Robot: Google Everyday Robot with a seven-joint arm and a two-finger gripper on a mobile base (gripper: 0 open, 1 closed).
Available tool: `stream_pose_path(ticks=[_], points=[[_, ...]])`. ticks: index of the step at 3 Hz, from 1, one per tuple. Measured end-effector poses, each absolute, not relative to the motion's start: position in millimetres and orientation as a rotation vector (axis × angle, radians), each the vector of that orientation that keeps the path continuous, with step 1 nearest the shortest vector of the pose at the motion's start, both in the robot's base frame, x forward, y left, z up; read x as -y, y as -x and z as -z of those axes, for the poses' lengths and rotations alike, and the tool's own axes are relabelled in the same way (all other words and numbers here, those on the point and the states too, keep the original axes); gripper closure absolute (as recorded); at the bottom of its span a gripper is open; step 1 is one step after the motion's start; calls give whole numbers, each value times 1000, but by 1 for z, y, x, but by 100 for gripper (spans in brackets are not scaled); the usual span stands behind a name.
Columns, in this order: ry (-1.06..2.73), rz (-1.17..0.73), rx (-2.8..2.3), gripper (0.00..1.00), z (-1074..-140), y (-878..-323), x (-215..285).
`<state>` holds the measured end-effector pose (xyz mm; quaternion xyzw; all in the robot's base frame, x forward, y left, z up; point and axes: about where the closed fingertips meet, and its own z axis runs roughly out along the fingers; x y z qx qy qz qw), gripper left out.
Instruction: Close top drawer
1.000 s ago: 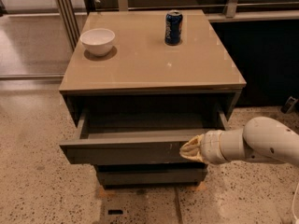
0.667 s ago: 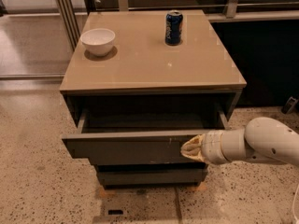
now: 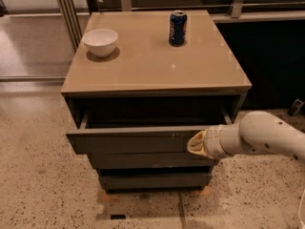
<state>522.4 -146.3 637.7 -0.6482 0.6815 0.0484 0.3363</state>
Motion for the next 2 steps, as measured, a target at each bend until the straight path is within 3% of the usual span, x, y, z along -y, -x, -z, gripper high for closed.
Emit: stream_pose_path(ticks=[2], points=[[1711,-36,-1763,100,-628,-535,152]])
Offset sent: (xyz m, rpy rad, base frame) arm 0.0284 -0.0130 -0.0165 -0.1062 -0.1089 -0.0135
